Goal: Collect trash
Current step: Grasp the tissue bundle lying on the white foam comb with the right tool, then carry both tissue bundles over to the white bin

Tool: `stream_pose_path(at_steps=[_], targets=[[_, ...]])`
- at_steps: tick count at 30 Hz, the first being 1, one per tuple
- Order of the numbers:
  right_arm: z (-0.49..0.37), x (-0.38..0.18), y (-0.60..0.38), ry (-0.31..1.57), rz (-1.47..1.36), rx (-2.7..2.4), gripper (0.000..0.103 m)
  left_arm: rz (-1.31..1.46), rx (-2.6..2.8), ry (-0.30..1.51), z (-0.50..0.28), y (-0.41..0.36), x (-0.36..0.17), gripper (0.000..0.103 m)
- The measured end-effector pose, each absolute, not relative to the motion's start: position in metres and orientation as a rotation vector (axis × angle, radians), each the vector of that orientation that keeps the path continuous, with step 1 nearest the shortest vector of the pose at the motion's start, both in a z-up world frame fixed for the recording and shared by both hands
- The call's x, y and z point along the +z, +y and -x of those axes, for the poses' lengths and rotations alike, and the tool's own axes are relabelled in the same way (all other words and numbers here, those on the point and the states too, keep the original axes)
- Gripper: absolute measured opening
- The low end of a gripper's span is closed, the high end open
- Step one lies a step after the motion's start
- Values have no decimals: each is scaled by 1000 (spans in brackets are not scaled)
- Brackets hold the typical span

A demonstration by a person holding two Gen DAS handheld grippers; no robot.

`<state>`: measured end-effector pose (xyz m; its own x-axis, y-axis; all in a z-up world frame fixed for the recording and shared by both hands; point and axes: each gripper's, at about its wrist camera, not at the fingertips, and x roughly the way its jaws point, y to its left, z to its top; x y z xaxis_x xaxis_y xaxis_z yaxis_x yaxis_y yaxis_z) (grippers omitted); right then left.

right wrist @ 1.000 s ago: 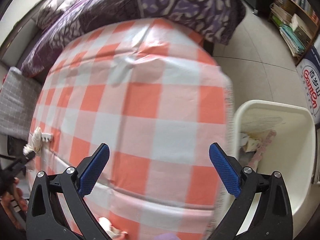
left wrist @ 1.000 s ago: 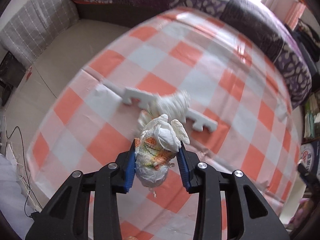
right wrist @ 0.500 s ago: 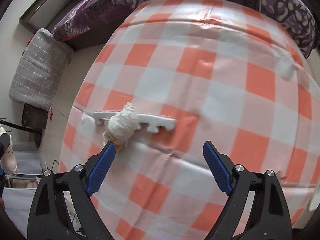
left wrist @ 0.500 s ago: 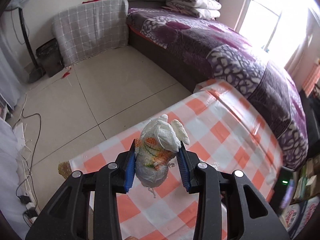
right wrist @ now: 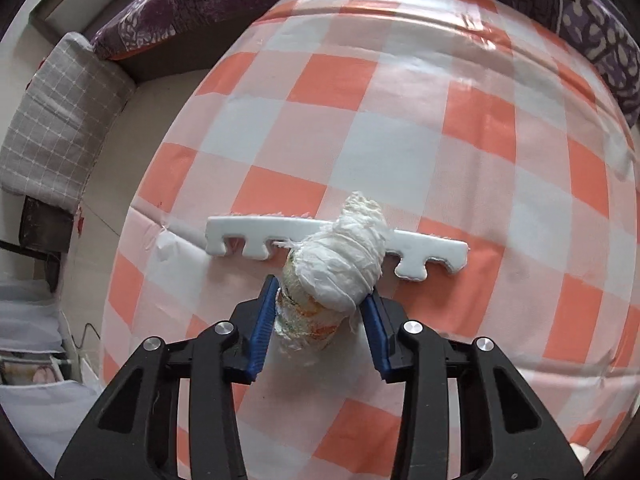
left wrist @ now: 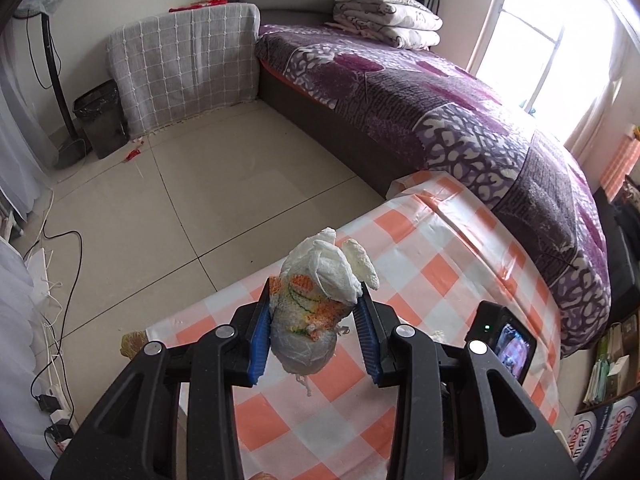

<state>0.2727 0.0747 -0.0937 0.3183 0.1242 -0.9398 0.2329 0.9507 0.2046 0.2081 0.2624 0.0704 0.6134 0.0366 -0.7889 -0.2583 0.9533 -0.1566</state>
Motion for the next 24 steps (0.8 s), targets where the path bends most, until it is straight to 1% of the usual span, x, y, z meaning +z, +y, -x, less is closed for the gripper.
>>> stream_pose_path(at_steps=[5,12,18,24], targets=[[-265,-74,54,1177,-326,-41,38,279,174,894,-209,261,71,37],[-246,-32,6,1086,-323,-49,38,258,157,883,-209,243,73,37],[-228,-6,-45,1012,-302,-123,38,198,136,881,-208,214,72,37],[-204,5,-98,965,-301,-195,38,118,95,875,-204,174,68,37]])
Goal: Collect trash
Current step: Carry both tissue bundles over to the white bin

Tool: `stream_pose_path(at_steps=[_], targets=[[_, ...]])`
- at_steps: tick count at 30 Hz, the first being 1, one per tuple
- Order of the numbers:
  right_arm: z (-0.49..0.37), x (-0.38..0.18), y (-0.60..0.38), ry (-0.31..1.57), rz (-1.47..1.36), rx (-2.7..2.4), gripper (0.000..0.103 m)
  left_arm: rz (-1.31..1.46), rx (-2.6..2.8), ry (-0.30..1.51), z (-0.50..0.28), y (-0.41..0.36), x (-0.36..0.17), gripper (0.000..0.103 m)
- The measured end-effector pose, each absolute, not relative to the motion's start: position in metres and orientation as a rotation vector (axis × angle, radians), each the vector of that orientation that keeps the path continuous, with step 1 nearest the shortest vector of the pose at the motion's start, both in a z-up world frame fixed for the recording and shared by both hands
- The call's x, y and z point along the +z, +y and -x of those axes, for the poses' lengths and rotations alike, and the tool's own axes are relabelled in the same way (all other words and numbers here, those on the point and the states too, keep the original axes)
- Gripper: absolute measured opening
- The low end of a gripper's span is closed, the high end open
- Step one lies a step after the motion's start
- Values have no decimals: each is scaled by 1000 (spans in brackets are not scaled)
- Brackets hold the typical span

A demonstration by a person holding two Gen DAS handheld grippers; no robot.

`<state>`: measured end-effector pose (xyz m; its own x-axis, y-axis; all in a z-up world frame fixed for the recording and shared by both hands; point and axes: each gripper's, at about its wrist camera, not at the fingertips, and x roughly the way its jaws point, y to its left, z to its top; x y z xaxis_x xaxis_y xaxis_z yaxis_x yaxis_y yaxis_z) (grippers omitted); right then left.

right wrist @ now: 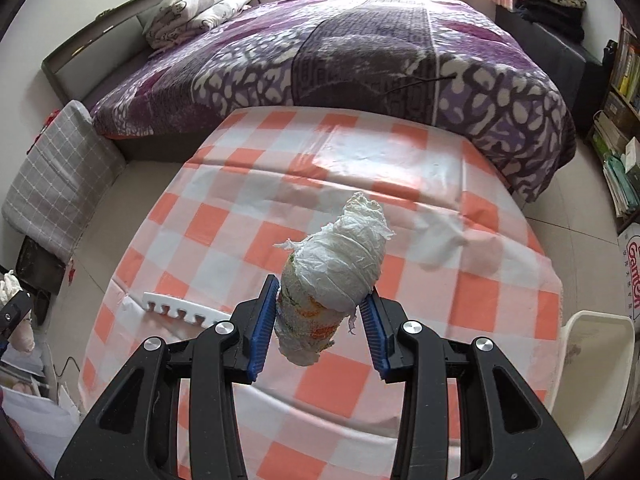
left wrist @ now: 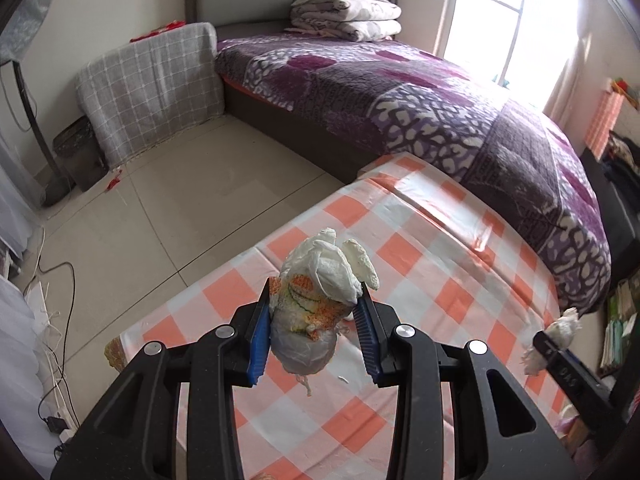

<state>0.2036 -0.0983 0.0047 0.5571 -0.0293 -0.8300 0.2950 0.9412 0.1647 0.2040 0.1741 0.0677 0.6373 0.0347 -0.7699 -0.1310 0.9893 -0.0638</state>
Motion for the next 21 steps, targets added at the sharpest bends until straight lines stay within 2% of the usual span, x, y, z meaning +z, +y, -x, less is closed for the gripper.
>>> stream_pose_path(at_steps=[21], targets=[[-88,-19,-271,940,-403,-415,39,-114,-164,934,-176,6,22,37]])
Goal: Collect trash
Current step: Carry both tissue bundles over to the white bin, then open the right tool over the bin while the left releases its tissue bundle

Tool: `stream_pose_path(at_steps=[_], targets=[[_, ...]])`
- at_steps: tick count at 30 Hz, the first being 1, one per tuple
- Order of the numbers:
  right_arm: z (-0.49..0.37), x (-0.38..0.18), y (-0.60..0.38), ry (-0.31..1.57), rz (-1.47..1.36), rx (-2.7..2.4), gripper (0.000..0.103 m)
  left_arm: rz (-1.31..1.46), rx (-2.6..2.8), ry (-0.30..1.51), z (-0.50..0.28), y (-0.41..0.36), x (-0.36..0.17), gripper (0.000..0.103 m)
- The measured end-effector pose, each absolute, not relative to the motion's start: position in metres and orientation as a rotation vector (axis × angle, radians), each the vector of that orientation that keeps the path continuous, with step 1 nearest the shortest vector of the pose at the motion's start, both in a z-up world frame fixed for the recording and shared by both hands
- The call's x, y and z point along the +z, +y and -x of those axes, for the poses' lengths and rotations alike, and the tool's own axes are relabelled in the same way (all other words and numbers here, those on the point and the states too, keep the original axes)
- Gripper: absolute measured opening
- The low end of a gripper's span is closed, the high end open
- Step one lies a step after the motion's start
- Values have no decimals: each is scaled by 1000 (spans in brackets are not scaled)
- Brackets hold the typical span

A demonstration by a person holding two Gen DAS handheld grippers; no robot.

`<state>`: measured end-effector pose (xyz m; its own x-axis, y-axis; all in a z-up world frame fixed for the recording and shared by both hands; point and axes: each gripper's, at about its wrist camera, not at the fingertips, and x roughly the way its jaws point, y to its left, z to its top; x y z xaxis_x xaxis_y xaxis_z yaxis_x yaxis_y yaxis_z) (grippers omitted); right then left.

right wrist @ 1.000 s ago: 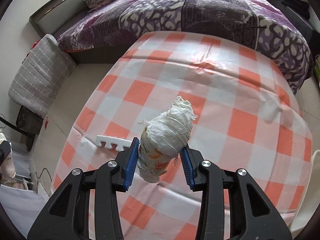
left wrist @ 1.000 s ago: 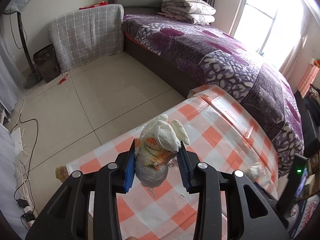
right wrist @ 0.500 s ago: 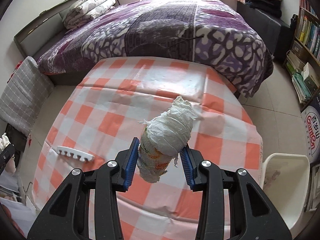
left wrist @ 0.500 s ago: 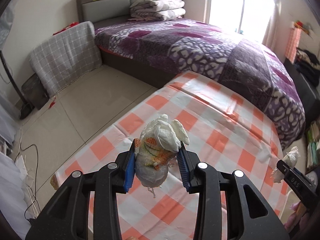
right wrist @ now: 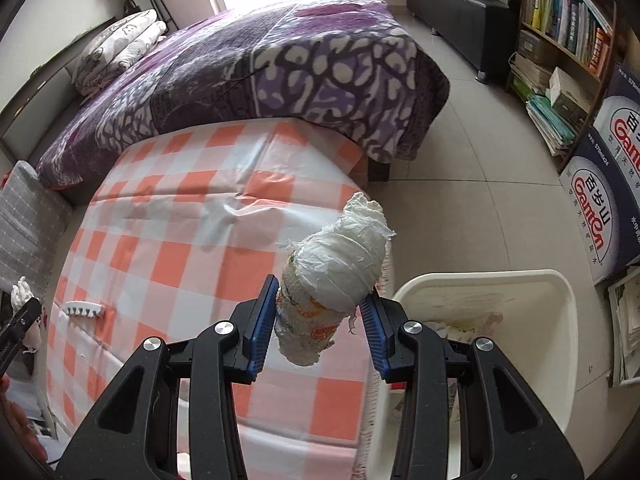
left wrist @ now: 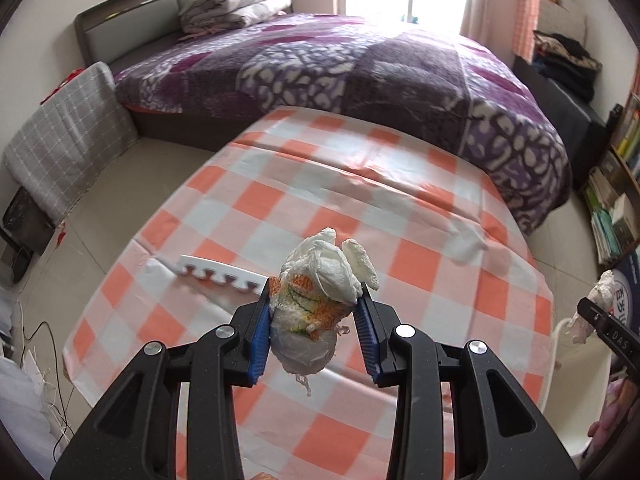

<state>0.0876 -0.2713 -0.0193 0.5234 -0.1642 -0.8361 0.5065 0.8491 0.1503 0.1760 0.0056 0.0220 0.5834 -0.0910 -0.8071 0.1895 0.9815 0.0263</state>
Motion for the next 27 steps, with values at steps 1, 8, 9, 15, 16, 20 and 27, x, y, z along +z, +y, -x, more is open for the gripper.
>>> stream_pose_path(at_steps=[1,8,9,15,16,20,27], targets=[[-82,-19,-277,935,-401,-424,39,-117,-178,939,-174,-1,20,37],[-56,-12,-317,914,-450,-477,39,-105,-303,976,-158,-53,8,37],[-53,-10,-321,912,-452,-485,39,-104,-317,976,-155,-61,8,37],[-36,-6,-345,924,-467,-529,39,-120,-405,972,-138,-102,8,37],[-33,-7,-349,932,-471,-538,39,-129,-416,971,-134,-109,8,37],[-22,-11,-368,972,-491,-570,39,-161,-455,966,-122,-132,7,37],[-6,-20,-389,1043,-507,-606,40,-207,-510,966,-104,-164,1,37]])
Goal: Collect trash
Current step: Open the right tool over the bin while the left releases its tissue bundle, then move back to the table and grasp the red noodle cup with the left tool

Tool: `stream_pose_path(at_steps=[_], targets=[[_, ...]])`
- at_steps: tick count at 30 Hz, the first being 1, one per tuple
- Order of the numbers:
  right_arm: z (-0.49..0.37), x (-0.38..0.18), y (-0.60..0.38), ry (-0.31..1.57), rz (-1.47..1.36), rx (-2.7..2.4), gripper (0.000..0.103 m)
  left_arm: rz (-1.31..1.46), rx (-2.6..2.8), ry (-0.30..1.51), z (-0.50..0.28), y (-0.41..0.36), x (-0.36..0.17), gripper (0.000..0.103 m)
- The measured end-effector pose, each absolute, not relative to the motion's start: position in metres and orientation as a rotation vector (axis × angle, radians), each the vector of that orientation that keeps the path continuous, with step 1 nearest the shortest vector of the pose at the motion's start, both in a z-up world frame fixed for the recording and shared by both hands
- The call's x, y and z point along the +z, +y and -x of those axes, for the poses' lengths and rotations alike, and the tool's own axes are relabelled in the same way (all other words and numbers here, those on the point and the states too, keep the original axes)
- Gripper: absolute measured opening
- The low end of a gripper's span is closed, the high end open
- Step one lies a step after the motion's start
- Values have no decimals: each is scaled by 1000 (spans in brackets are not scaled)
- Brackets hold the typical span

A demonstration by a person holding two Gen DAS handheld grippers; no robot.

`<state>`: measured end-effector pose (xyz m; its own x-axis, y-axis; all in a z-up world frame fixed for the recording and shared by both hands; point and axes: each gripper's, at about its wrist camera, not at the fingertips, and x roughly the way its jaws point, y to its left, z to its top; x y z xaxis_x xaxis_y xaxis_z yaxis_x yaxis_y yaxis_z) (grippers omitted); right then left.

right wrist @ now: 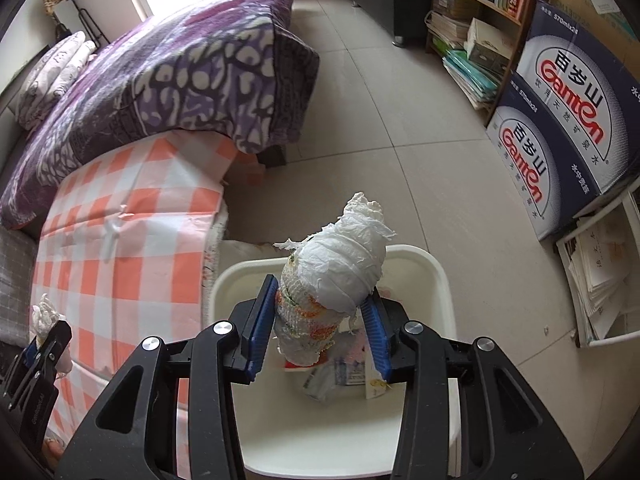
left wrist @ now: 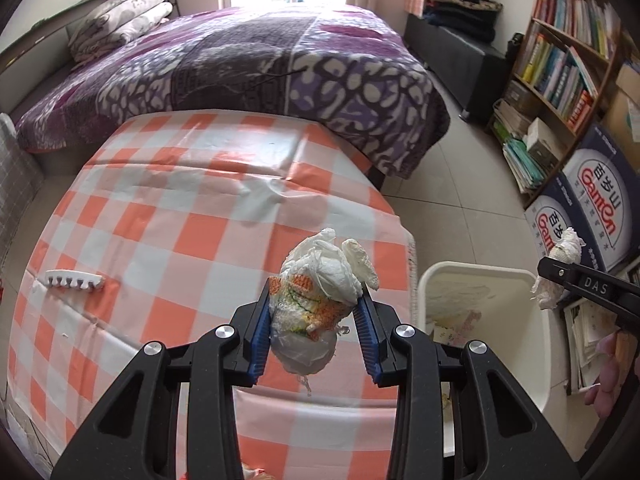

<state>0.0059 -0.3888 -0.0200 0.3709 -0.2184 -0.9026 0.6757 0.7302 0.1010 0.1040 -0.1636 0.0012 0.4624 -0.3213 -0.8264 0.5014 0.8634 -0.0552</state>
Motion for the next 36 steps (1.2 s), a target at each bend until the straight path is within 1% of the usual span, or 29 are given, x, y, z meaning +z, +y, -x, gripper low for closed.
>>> stream_pose_path(at_steps=[4,7,9,11,20,24,25,27,29,34,36], targets=[[3,-26,-402,1089,-527,-634,42,-230,-550,966,-92,-183,-1,37],[12,-28,-411,1090,-541,-653,52,-248,-580,967,-84,-195,-3,37],[19,-26,-416,1077,-548,-671,60,-259,-601,969,-77,-205,-5,38],[22,-26,-421,1068,-560,-680,64,-271,-620,969,-71,-214,-7,38],[43,-25,-445,1044,-615,-714,67,-297,-684,985,-48,-248,-13,38],[50,-26,-453,1042,-636,-723,68,-309,-731,986,-39,-262,-15,40],[51,-26,-455,1040,-641,-726,69,-312,-744,984,-37,-266,-15,41],[55,-26,-459,1032,-651,-732,70,-311,-768,985,-33,-271,-16,56],[57,-26,-461,1028,-657,-736,70,-311,-779,984,-30,-273,-17,65],[59,-26,-464,1014,-681,-735,77,-324,-782,993,-31,-270,-19,69],[58,-26,-463,1010,-688,-729,82,-327,-771,1002,-34,-265,-19,70]])
